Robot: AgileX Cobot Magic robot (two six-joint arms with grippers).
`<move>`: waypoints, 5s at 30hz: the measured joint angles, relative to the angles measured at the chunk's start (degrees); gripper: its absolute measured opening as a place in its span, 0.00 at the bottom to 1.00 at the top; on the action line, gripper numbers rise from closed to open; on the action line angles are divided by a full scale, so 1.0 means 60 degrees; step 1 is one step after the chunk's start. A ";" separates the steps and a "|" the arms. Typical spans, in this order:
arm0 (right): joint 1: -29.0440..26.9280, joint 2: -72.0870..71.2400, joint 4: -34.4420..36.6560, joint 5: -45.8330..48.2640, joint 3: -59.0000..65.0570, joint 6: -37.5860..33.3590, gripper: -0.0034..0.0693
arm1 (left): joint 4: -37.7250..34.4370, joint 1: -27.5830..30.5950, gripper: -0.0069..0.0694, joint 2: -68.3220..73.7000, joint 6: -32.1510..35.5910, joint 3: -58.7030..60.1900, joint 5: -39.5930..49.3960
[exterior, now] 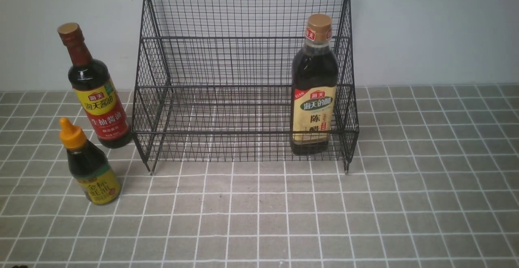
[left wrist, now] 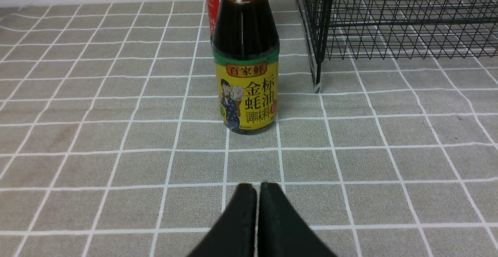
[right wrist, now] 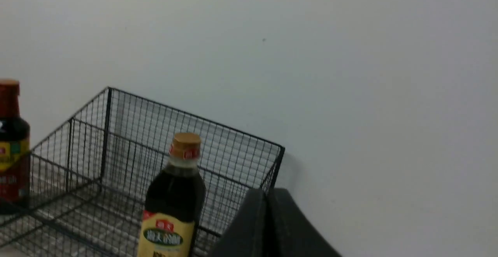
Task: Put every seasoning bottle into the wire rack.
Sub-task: Use the left arm to grab the condiment bottle closest to it, then use the left arm to put the condiment bottle back on the shelf
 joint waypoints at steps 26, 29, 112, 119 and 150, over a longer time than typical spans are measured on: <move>-0.3655 -0.3987 0.0000 0.0514 0.5952 0.2028 0.03 | 0.0008 0.0000 0.08 0.0000 0.0000 0.0000 0.0000; -0.3552 -0.3987 0.0000 0.0514 0.5952 0.2051 0.03 | 0.0008 0.0000 0.08 0.0000 0.0000 0.0000 0.0000; -0.3552 -0.3987 0.0000 0.0514 0.5952 0.1971 0.03 | -0.1201 0.0000 0.44 1.4329 -0.0468 -0.3481 -1.1939; -0.3552 -0.3987 0.0000 0.0514 0.5952 0.1971 0.03 | -0.0584 0.0000 0.45 1.3550 -0.0406 -0.3481 -1.1372; -0.3552 -0.3987 0.0000 0.0514 0.5952 0.1971 0.03 | 0.2827 -0.2067 0.45 1.4409 -0.2863 -0.7867 -0.8228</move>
